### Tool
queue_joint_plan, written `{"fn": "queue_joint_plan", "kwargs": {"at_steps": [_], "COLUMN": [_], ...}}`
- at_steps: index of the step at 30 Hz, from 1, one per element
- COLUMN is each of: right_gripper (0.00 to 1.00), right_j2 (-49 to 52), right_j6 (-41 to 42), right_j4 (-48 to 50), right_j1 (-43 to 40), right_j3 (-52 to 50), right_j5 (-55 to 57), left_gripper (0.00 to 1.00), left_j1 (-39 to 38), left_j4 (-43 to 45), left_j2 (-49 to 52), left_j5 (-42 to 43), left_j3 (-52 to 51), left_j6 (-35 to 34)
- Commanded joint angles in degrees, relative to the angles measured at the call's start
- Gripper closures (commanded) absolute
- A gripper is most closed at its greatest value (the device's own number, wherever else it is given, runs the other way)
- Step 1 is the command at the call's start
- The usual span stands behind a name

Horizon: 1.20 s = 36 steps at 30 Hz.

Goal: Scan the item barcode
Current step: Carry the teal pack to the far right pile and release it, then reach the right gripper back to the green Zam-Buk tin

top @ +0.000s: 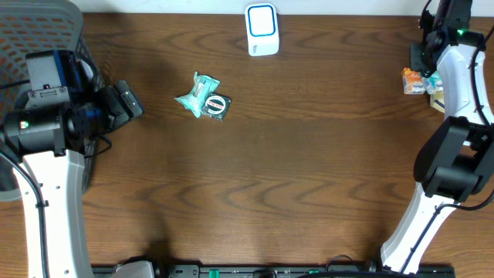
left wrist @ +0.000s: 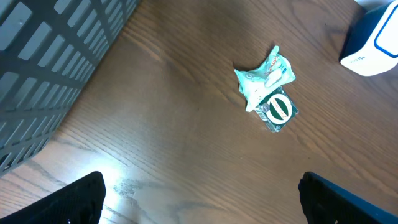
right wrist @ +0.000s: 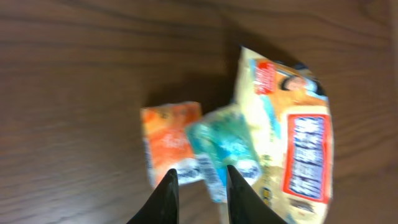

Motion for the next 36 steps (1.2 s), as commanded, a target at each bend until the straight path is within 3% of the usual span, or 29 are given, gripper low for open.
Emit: {"fn": "queue_joint_plan", "kwargs": {"at_steps": [1, 4, 7, 12, 15, 24, 36], "right_gripper": [0.77, 0.68, 0.36, 0.24, 0.01, 0.01, 0.01], "right_j2": [-1.46, -3.19, -4.68, -5.35, -5.33, -5.33, -5.2], "right_j6": [2.58, 2.56, 2.56, 2.58, 2.58, 2.56, 2.56], "right_j4": [0.33, 0.87, 1.79, 2.78, 2.84, 3.06, 2.99], "right_j1": [1.99, 4.33, 6.93, 11.45, 15.19, 24.85, 38.16], "right_j3": [-0.42, -0.42, -0.42, -0.42, -0.44, -0.44, -0.44], "right_j5": [-4.61, -5.77, -10.51, -23.26, -30.21, -48.94, -43.28], "left_gripper": [0.02, 0.02, 0.02, 0.03, 0.02, 0.02, 0.02], "left_j1": [0.24, 0.24, 0.24, 0.24, 0.24, 0.24, 0.24], "left_j4": [-0.15, -0.17, -0.15, -0.15, -0.15, -0.15, -0.17], "left_j2": [0.13, 0.13, 0.13, 0.13, 0.13, 0.13, 0.13], "left_j5": [0.31, 0.31, 0.31, 0.31, 0.31, 0.31, 0.31], "left_j3": [1.25, 1.25, 1.25, 1.25, 1.25, 1.25, 1.25], "left_j6": [-0.09, -0.07, -0.09, -0.09, -0.09, -0.09, -0.09]}}
